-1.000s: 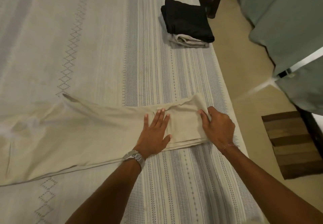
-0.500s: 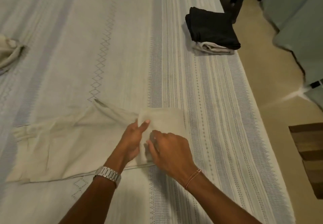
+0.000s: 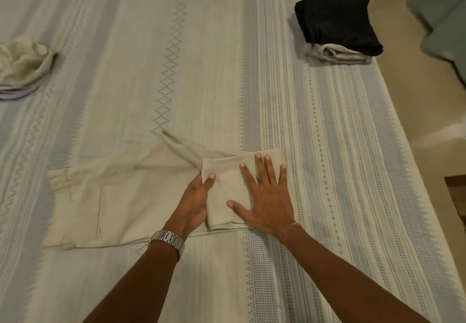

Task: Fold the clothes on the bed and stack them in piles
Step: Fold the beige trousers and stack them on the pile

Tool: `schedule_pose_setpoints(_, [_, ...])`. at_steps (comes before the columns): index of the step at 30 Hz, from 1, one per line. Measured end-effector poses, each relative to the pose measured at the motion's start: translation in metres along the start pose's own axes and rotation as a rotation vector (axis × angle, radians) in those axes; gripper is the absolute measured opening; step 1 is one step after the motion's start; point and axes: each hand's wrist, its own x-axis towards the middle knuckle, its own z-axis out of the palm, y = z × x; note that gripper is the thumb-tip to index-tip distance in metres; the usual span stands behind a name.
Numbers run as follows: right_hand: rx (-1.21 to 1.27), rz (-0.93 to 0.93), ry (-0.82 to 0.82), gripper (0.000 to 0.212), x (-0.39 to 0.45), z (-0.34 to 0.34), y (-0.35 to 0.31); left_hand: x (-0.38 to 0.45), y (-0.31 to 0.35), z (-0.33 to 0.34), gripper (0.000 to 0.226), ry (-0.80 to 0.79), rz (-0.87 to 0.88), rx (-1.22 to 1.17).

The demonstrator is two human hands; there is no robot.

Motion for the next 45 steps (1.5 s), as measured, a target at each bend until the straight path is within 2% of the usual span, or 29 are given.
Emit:
schedule_pose_setpoints(5, [0.004,0.061,0.042,0.091,0.002,0.006,0.006,0.001,0.000,0.007,0.031,-0.003,-0.020,0.001])
schedule_pose_setpoints(8, [-0.016,0.070,0.047,0.087,0.001,0.008,0.014,0.002,-0.005,0.014,0.033,0.063,0.064,0.163])
schedule_pose_setpoints(10, [-0.014,0.070,0.042,0.085,0.000,0.009,0.017,-0.003,-0.008,0.023,0.033,0.241,0.263,0.480])
schedule_pose_setpoints(12, [-0.021,0.066,0.006,0.084,0.001,0.010,0.018,-0.010,-0.015,0.030,0.042,0.514,0.553,0.966])
schedule_pose_setpoints(13, [-0.023,0.063,-0.013,0.084,0.002,0.010,0.018,-0.014,-0.018,0.032,0.047,0.585,0.695,1.205])
schedule_pose_setpoints(14, [-0.025,0.061,-0.024,0.083,0.002,0.011,0.018,-0.016,-0.023,0.032,0.051,0.549,0.852,1.404])
schedule_pose_setpoints(16, [0.002,0.057,-0.027,0.078,0.005,0.011,0.018,-0.010,-0.032,0.022,0.055,0.253,1.036,1.700])
schedule_pose_setpoints(18, [0.096,0.052,0.012,0.069,0.006,0.012,0.023,-0.002,-0.032,0.007,0.058,0.028,0.967,1.835])
schedule_pose_setpoints(20, [0.268,0.123,0.087,0.064,0.006,0.009,0.026,0.003,-0.028,-0.005,0.070,-0.026,0.853,1.879])
schedule_pose_setpoints(23, [0.486,0.405,0.217,0.056,0.003,-0.002,0.028,0.003,-0.030,-0.009,0.084,-0.007,0.822,1.929])
schedule_pose_setpoints(26, [0.744,0.680,0.083,0.055,0.002,-0.015,0.037,0.003,-0.032,-0.006,0.091,0.034,0.794,1.899])
schedule_pose_setpoints(28, [0.853,0.672,0.019,0.045,0.000,-0.016,0.046,0.004,-0.032,-0.004,0.095,0.051,0.760,1.889])
schedule_pose_setpoints(30, [0.871,0.607,0.075,0.032,-0.005,-0.016,0.051,0.002,-0.032,-0.001,0.097,0.033,0.761,1.884])
schedule_pose_setpoints(36, [0.948,0.561,0.240,0.029,-0.014,-0.031,0.062,0.000,-0.029,0.013,0.106,-0.043,0.758,1.843])
schedule_pose_setpoints(39, [0.876,0.591,0.305,0.030,-0.023,-0.046,0.101,0.006,-0.038,0.036,0.089,0.041,0.937,1.964])
schedule_pose_setpoints(41, [0.814,0.626,0.357,0.030,-0.033,-0.063,0.133,0.011,-0.050,0.060,0.072,0.026,1.090,1.995])
schedule_pose_setpoints(43, [0.738,0.638,0.364,0.027,-0.042,-0.079,0.157,0.014,-0.063,0.081,0.064,0.006,1.091,1.977])
schedule_pose_setpoints(45, [0.701,0.612,0.366,0.024,-0.048,-0.094,0.169,0.016,-0.073,0.097,0.064,0.006,1.009,1.941])
